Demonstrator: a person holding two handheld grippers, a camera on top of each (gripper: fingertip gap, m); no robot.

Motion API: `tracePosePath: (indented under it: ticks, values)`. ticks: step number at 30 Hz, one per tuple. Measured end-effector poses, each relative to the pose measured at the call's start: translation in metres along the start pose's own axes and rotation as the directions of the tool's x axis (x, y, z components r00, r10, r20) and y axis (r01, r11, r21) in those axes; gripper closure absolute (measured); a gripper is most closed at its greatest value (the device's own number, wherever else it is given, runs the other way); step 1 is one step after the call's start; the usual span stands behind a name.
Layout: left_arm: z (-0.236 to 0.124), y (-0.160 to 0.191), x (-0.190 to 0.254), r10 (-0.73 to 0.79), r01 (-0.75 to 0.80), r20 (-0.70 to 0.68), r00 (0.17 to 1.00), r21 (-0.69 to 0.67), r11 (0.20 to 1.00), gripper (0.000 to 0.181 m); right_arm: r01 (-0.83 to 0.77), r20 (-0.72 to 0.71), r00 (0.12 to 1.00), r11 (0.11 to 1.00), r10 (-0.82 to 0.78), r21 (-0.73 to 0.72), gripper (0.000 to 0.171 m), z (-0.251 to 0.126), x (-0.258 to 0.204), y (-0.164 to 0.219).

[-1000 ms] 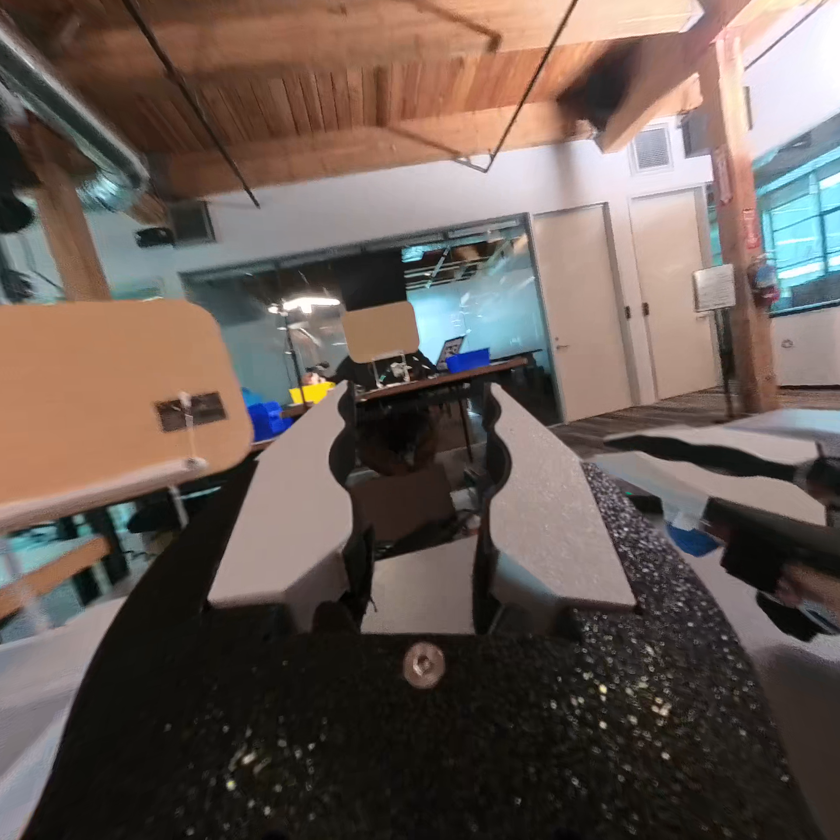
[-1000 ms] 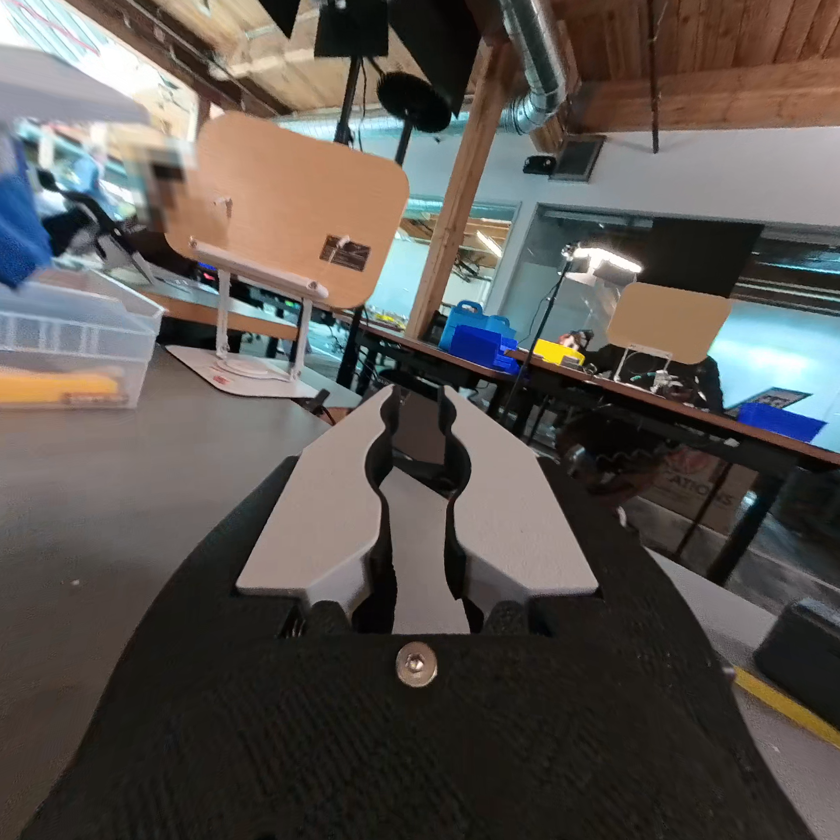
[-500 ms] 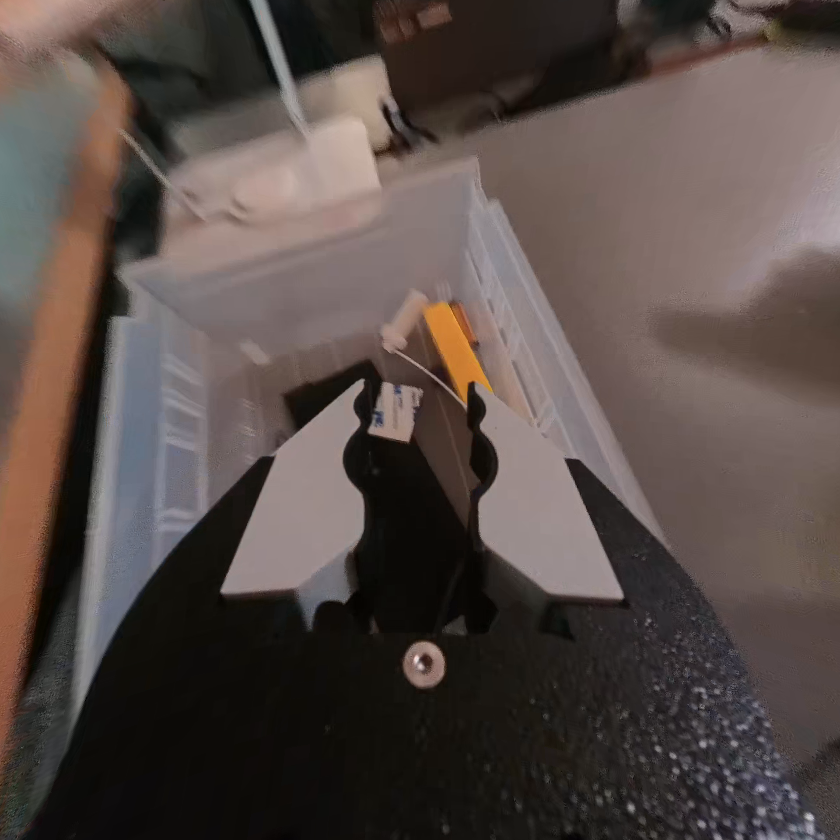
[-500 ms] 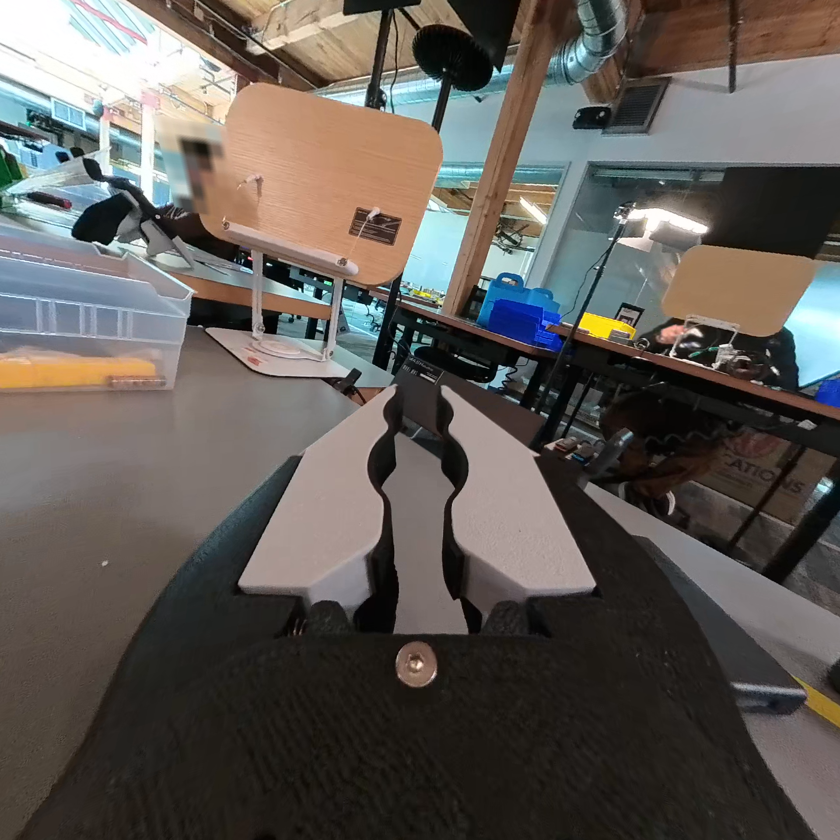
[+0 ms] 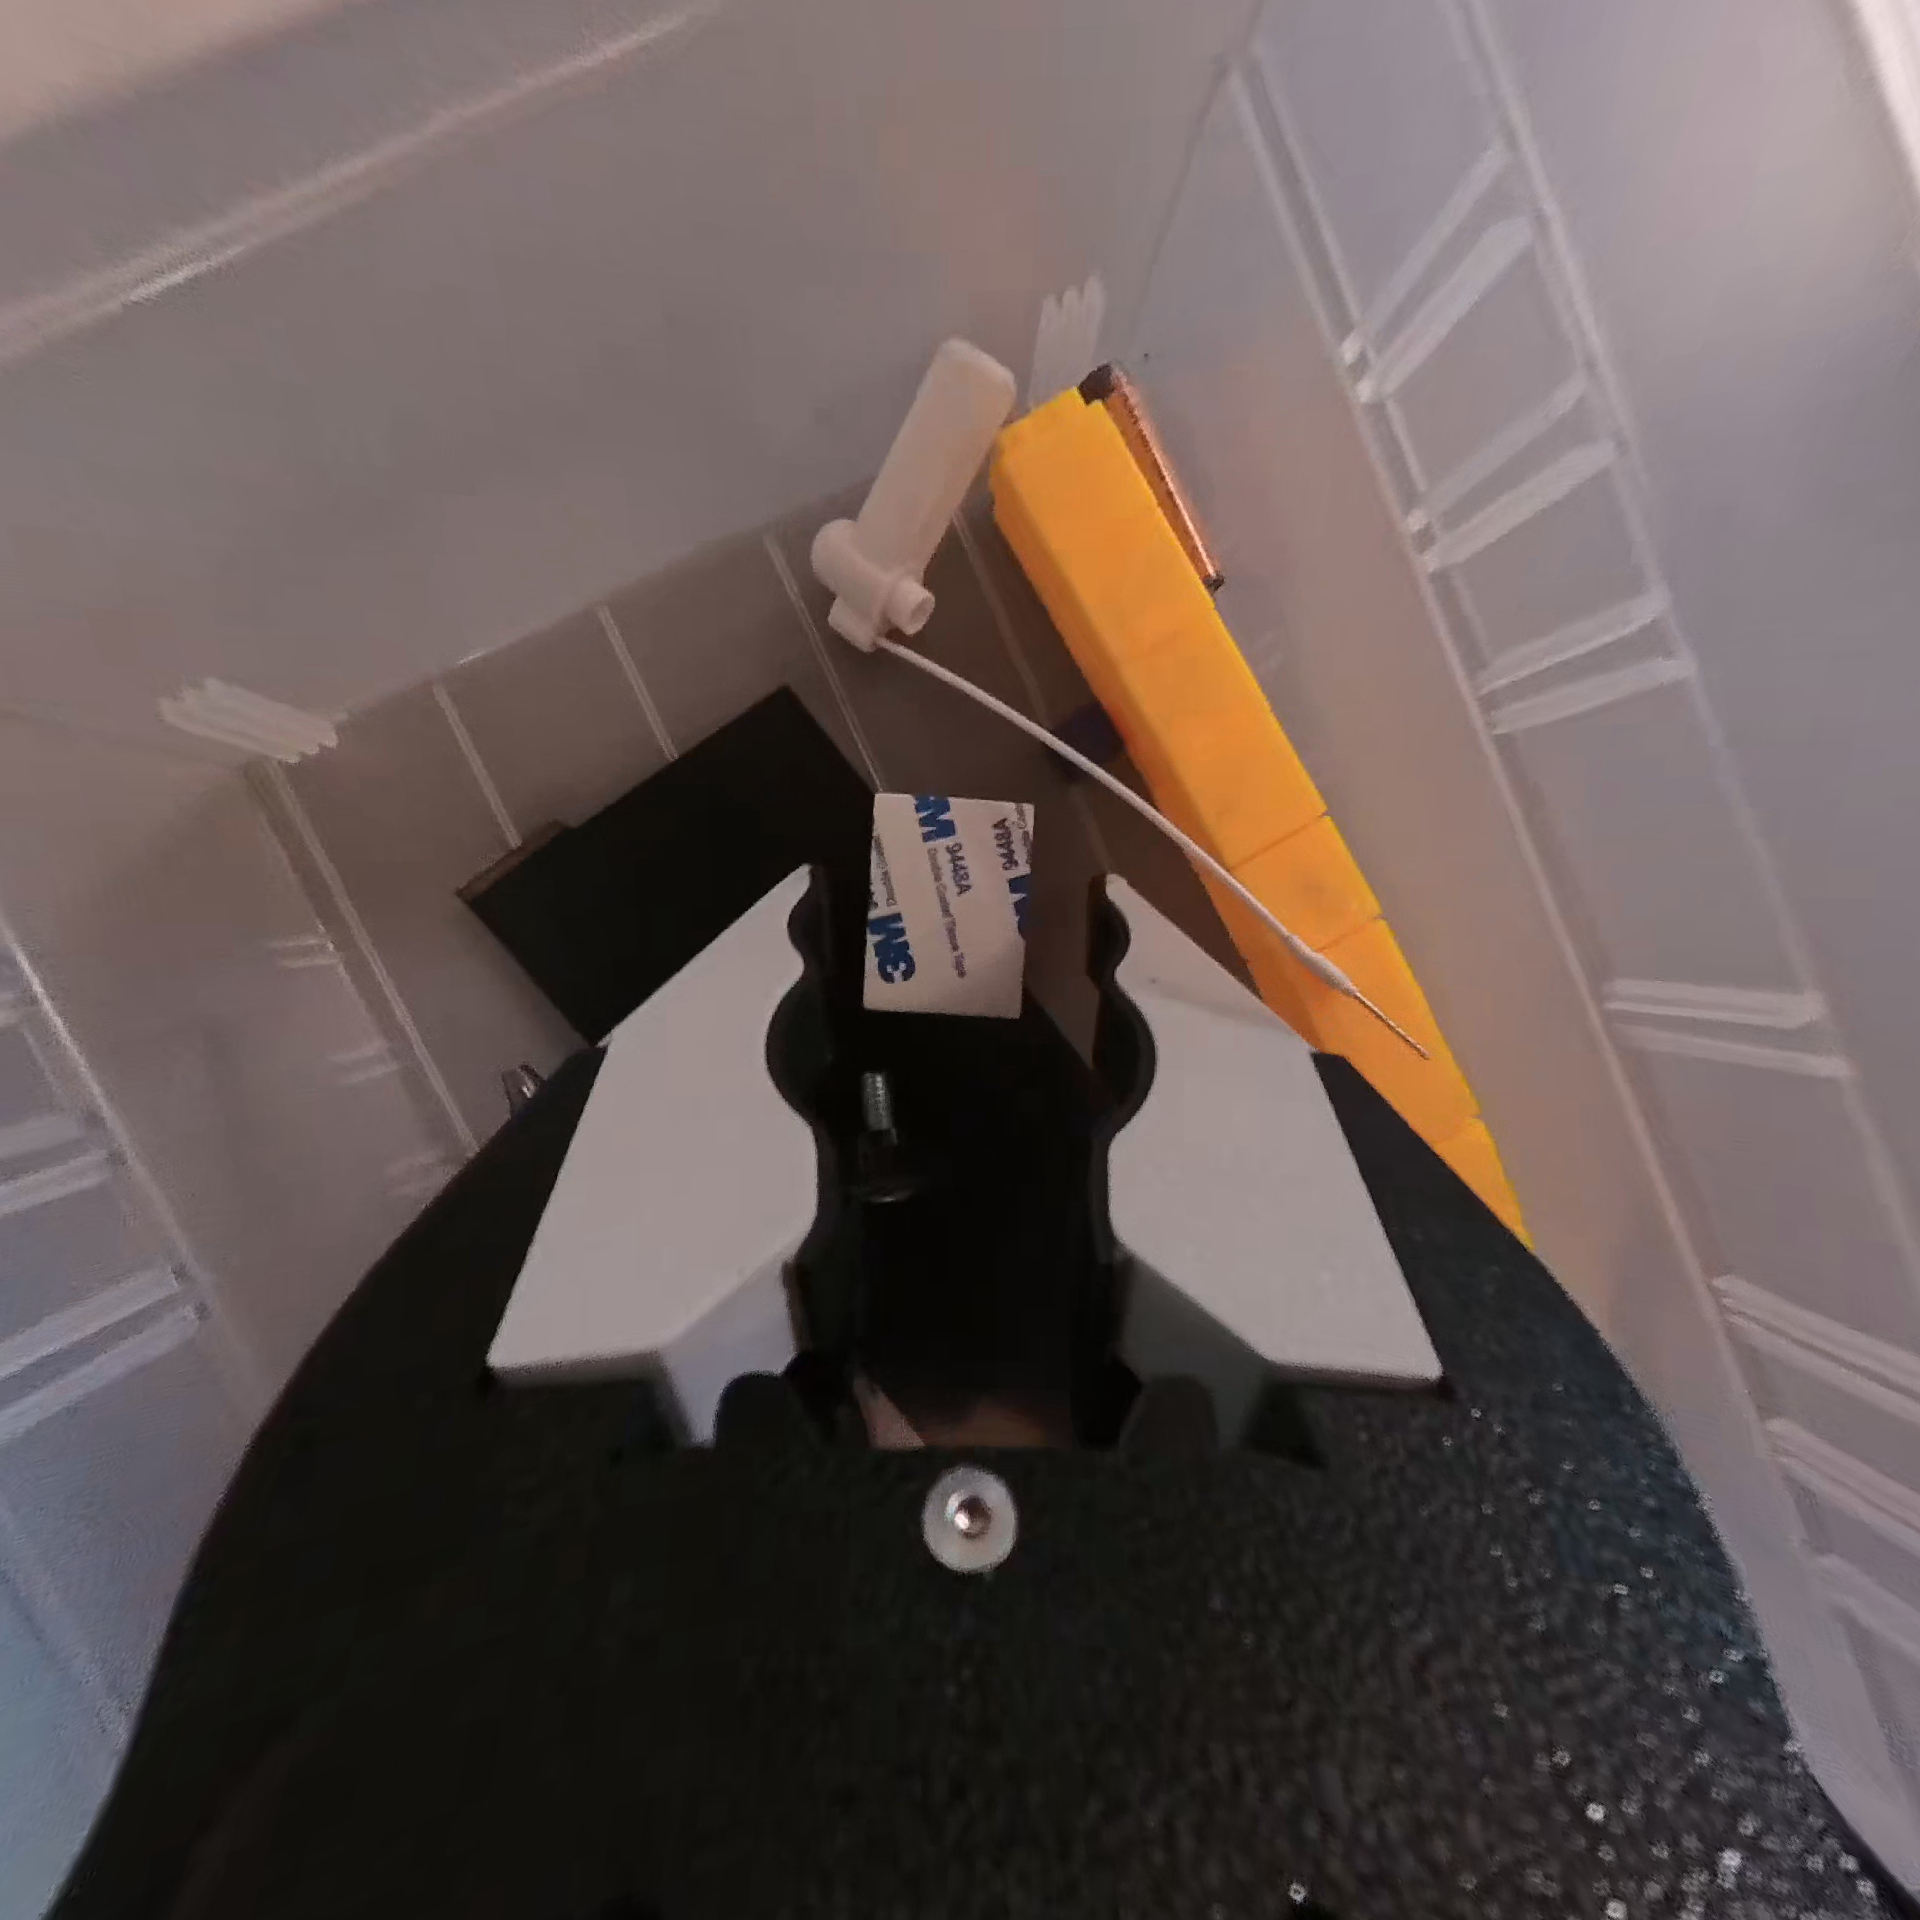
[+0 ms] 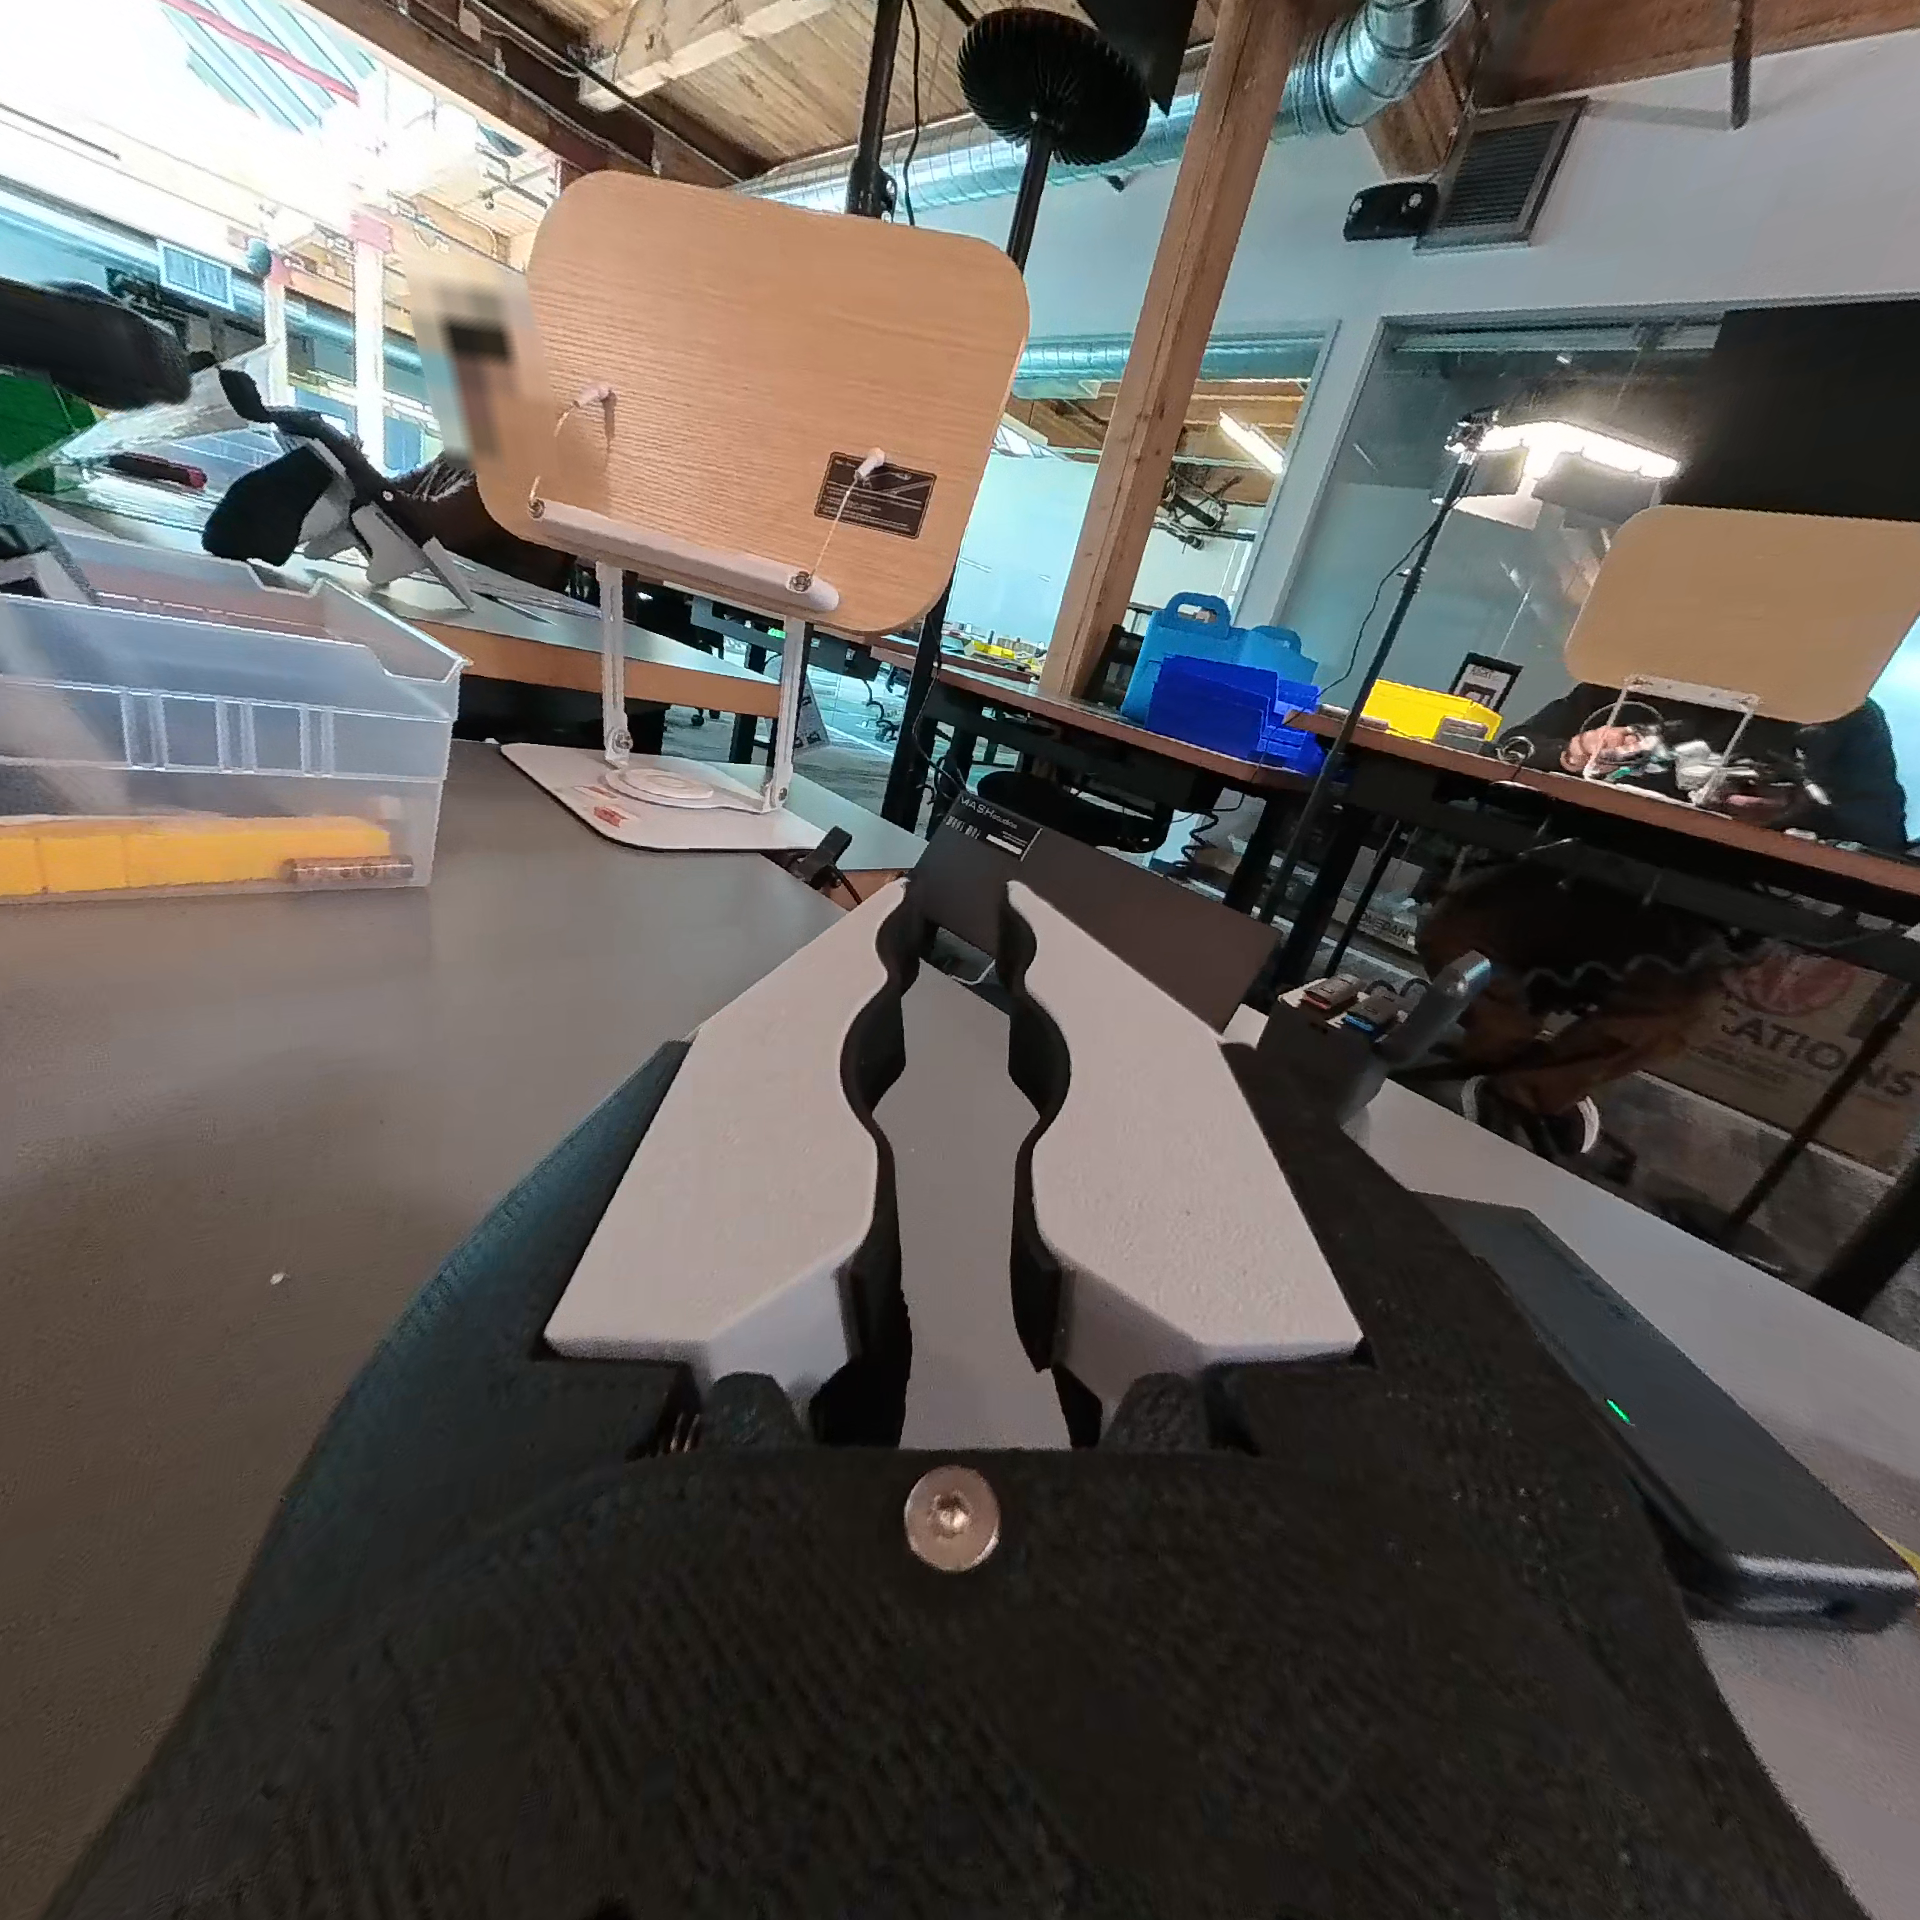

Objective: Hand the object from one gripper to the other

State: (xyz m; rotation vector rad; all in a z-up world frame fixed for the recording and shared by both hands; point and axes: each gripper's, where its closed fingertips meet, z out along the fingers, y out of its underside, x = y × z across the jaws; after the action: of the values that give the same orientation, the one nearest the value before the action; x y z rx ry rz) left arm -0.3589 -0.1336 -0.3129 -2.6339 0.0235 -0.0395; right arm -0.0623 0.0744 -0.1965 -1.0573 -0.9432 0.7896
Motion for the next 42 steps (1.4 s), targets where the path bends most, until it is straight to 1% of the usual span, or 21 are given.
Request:
tracePosePath:
  ticks: [4,6,8,10,12,14,16,18,20,22,23,25,26,29,30,32,35,37,40,41,42]
  values:
    - [-0.001,0.005,-0.004,0.075,-0.071,0.058,0.996,-0.062,0.996,0.152,-0.007,0.000,1.000,1.000,0.007,0.000,0.159,0.000,0.000,0.000]
    - [-0.002,0.007,-0.002,0.107,-0.102,0.069,0.992,-0.078,0.992,0.153,-0.007,0.001,1.000,1.000,0.007,0.000,0.159,0.000,0.000,0.000]
    - [-0.011,0.004,-0.009,0.154,-0.147,0.157,0.975,-0.056,0.988,0.153,-0.002,0.000,1.000,1.000,0.002,0.004,0.159,0.000,0.000,-0.001]
    - [-0.032,-0.013,-0.008,0.162,-0.179,0.241,0.957,0.052,0.982,0.153,0.003,-0.002,1.000,1.000,-0.003,0.009,0.159,-0.001,0.000,-0.002]
    - [-0.064,-0.044,0.006,0.132,-0.204,0.297,0.946,0.228,0.952,0.153,0.004,0.000,1.000,1.000,-0.004,0.013,0.159,-0.001,-0.001,-0.002]
    - [-0.102,-0.079,0.036,0.113,-0.246,0.323,0.939,0.408,0.879,0.153,0.007,-0.002,1.000,1.000,-0.007,0.015,0.159,-0.001,-0.001,-0.003]
    - [-0.134,-0.114,0.079,0.123,-0.298,0.328,0.937,0.562,0.772,0.154,0.014,-0.006,1.000,1.000,-0.014,0.021,0.159,-0.002,0.000,-0.004]
    - [-0.155,-0.145,0.130,0.147,-0.343,0.330,0.933,0.685,0.643,0.154,0.028,-0.018,0.999,0.999,-0.028,0.028,0.159,-0.004,0.002,-0.006]
    - [-0.162,-0.172,0.183,0.151,-0.332,0.297,0.943,0.803,0.495,0.154,0.046,-0.041,0.998,0.998,-0.045,0.037,0.159,-0.008,0.006,-0.008]
    - [-0.149,-0.190,0.225,0.121,-0.263,0.234,0.965,0.896,0.358,0.154,0.065,-0.076,0.995,0.997,-0.063,0.037,0.159,-0.015,0.014,-0.010]
    - [-0.136,-0.195,0.235,0.081,-0.237,0.223,0.971,0.920,0.312,0.154,0.070,-0.099,0.993,0.997,-0.066,0.035,0.159,-0.020,0.019,-0.011]
    - [-0.106,-0.201,0.246,0.003,-0.178,0.183,0.983,0.953,0.246,0.153,0.061,-0.143,0.988,0.997,-0.054,0.044,0.159,-0.033,0.029,-0.015]
    - [-0.089,-0.204,0.251,-0.012,-0.140,0.146,0.989,0.965,0.223,0.153,0.059,-0.158,0.986,0.997,-0.050,0.051,0.159,-0.040,0.033,-0.017]
    - [-0.053,-0.209,0.265,0.011,0.050,-0.053,0.999,0.984,0.169,0.154,0.076,-0.156,0.985,0.997,-0.071,0.021,0.159,-0.058,0.035,-0.015]
    - [-0.046,-0.211,0.269,0.032,0.114,-0.120,0.992,0.981,0.158,0.154,0.090,-0.147,0.985,0.996,-0.086,0.018,0.159,-0.064,0.035,-0.016]
    - [-0.043,-0.215,0.279,0.128,0.209,-0.234,0.964,0.961,0.182,0.154,0.114,-0.132,0.985,0.993,-0.110,0.025,0.159,-0.073,0.034,-0.018]
    - [-0.036,-0.209,0.290,0.264,0.232,-0.297,0.918,0.940,0.251,0.154,0.091,-0.096,0.992,0.995,-0.086,0.051,0.153,-0.073,0.033,-0.020]
    - [-0.040,-0.206,0.289,0.300,0.308,-0.376,0.877,0.918,0.252,0.154,0.087,-0.030,0.996,0.995,-0.086,0.051,0.147,-0.064,0.023,-0.019]
    - [-0.046,-0.204,0.289,0.367,0.439,-0.511,0.777,0.858,0.267,0.153,0.131,0.067,0.989,0.990,-0.134,0.053,0.140,-0.055,0.001,-0.019]
    - [-0.047,-0.203,0.291,0.393,0.494,-0.572,0.720,0.820,0.288,0.153,0.166,0.093,0.981,0.984,-0.172,0.065,0.137,-0.055,-0.008,-0.021]
    - [-0.048,-0.202,0.294,0.414,0.557,-0.645,0.643,0.764,0.325,0.153,0.212,0.109,0.970,0.974,-0.220,0.080,0.135,-0.055,-0.016,-0.024]
